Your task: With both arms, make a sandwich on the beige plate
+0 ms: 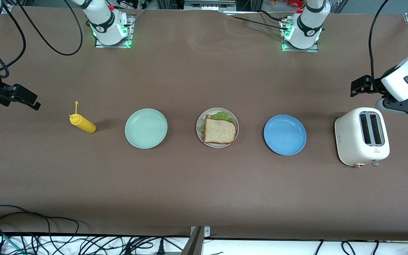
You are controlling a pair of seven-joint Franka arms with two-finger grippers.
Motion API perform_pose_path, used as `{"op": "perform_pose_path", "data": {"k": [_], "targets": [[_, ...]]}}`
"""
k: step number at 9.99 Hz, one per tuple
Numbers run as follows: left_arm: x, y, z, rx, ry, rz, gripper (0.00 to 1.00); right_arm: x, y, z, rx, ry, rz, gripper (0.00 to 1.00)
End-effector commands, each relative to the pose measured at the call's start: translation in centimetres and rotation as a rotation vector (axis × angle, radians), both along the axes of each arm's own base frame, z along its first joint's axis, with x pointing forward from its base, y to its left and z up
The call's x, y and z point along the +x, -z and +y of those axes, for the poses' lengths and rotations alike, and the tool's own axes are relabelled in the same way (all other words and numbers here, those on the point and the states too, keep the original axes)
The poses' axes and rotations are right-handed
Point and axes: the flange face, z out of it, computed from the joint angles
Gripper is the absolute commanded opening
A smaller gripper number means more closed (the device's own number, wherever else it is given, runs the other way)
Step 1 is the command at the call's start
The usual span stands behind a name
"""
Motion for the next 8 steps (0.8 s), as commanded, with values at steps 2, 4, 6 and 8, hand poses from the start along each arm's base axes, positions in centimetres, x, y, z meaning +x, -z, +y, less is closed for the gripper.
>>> {"op": "perform_pose_path", "data": {"k": [2, 4, 6, 8], "targets": [[0.22, -0.51, -0.17, -0.010, 0.021, 0.000, 1.00, 0.11, -0.14, 0.20, 0.017, 0.010, -0.010, 1.00], [0.22, -0.51, -0.17, -0.010, 0.021, 0.000, 1.00, 0.31, 0.06, 0.31, 0.016, 0.009, -0.013, 1.00], [0.22, -0.51, -0.17, -0.010, 0.021, 0.000, 1.00, 0.31, 0.06, 0.31, 0.016, 0.009, -0.013, 1.00], [0.25, -0.42, -0.17, -0.010, 0.021, 0.002, 1.00, 0.69, -0.20, 0.21, 0.016, 0.010, -0.046, 1.00]]}}
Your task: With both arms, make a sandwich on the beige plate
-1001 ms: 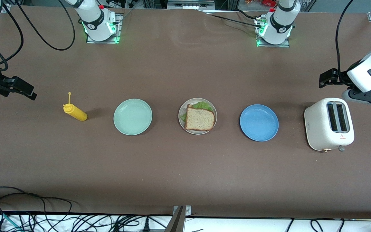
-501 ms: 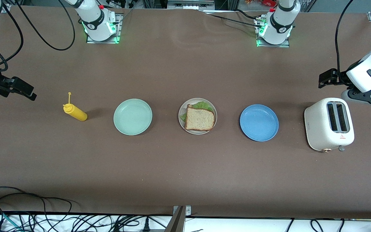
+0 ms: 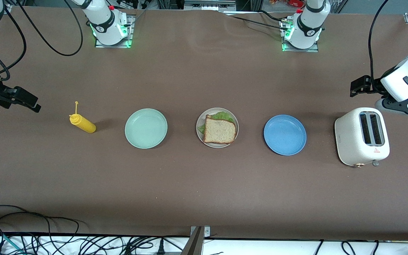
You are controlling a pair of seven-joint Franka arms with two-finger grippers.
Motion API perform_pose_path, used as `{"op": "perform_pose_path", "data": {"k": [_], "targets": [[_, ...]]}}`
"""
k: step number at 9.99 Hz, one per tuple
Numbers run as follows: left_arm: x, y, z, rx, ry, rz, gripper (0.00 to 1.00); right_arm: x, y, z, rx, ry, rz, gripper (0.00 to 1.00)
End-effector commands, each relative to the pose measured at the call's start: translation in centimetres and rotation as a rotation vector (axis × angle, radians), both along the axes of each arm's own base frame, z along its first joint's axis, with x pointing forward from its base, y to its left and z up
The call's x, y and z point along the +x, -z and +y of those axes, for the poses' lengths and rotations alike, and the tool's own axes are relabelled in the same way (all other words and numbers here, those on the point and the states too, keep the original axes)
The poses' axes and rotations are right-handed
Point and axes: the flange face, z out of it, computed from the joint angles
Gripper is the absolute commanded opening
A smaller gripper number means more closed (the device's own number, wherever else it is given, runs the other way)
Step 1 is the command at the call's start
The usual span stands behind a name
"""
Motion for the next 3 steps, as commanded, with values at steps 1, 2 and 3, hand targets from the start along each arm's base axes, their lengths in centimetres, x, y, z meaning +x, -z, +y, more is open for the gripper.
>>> {"op": "perform_pose_path", "data": {"k": [1, 2, 3], "targets": [[0.23, -0.49, -0.10, -0.010, 0.020, 0.001, 1.00, 0.36, -0.73, 0.08, 0.027, 0.009, -0.048, 1.00], [0.23, -0.49, -0.10, -0.010, 0.020, 0.001, 1.00, 0.38, -0.68, 0.14, 0.043, 0.008, -0.048, 1.00], [0.23, -0.49, -0.19, -0.011, 0.022, 0.001, 1.00, 0.32, -0.76, 0.41, 0.045, 0.002, -0.048, 1.00]]}}
